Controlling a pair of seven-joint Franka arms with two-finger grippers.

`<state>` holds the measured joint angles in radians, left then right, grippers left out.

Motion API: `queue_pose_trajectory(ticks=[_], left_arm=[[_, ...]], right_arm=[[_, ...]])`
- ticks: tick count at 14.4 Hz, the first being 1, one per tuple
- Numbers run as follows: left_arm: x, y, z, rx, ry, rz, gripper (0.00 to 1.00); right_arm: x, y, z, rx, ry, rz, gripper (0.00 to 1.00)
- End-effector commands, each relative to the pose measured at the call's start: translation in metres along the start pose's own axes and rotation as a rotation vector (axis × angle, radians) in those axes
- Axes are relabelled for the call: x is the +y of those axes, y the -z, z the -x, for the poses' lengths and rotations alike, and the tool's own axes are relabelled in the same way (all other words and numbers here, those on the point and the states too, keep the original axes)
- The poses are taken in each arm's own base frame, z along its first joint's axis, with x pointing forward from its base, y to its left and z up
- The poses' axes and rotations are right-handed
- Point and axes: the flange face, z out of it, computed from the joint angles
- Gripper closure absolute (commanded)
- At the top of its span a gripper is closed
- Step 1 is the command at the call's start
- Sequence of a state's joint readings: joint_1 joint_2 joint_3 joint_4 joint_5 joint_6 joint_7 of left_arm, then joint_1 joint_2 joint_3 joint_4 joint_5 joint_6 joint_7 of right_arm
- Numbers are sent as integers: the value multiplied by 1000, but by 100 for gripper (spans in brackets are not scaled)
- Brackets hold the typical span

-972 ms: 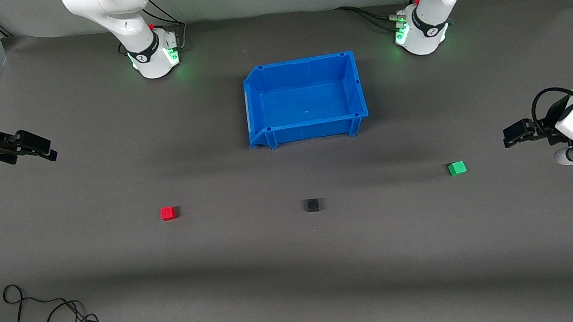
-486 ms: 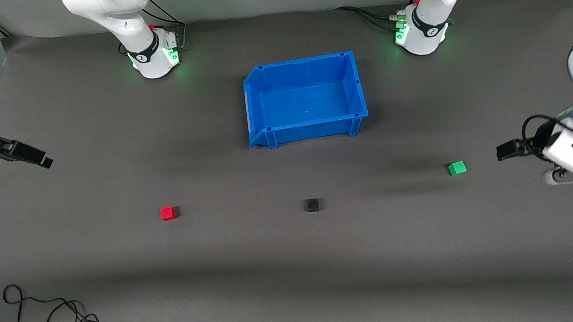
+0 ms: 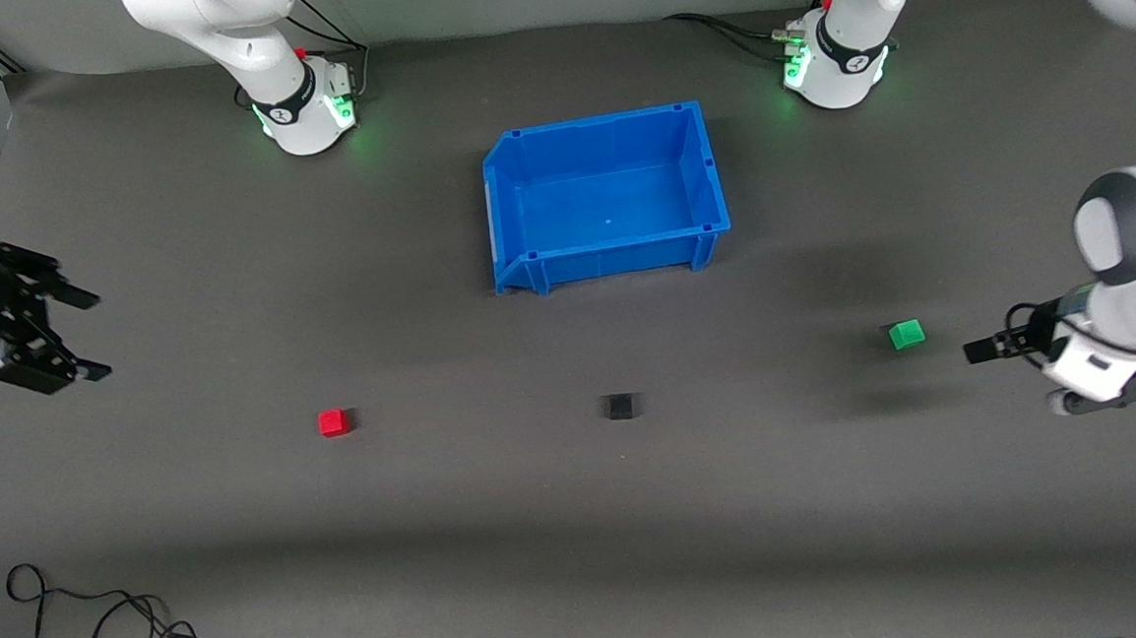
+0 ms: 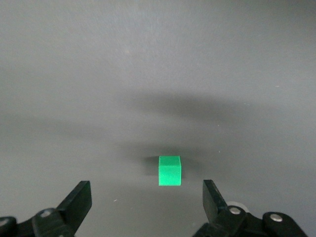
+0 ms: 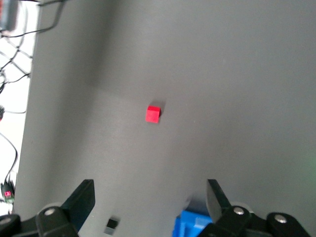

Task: Attach green and red cubes to black cube
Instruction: 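Grasp the red cube with the right gripper while the left gripper grasps the green cube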

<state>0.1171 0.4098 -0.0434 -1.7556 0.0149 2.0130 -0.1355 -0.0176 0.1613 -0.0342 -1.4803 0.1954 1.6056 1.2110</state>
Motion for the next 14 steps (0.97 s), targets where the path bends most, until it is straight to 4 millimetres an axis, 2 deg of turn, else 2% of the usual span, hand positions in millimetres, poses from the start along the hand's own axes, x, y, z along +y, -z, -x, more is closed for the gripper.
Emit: queue_pose_trajectory(ticks=[1, 4, 5, 7, 10, 12, 14], left_arm=[[21, -39, 2, -35, 31, -9, 1], [21, -110, 5, -47, 37, -7, 1], [20, -120, 4, -35, 49, -5, 1], [18, -128, 8, -56, 58, -7, 12], [21, -140, 13, -81, 142, -16, 19], [31, -143, 18, -111, 139, -29, 32], [31, -144, 19, -114, 127, -42, 44]], right_arm=[[-16, -51, -13, -116, -102, 53, 0], [-23, -124, -31, -189, -160, 76, 0], [-26, -153, -37, -186, -178, 72, 0], [-28, -210, -49, -178, -195, 51, 0], [-28, -289, -66, -261, -194, 37, 0], [-29, -325, -75, -262, -197, 33, 0], [-31, -354, -79, -242, -208, 27, 0]])
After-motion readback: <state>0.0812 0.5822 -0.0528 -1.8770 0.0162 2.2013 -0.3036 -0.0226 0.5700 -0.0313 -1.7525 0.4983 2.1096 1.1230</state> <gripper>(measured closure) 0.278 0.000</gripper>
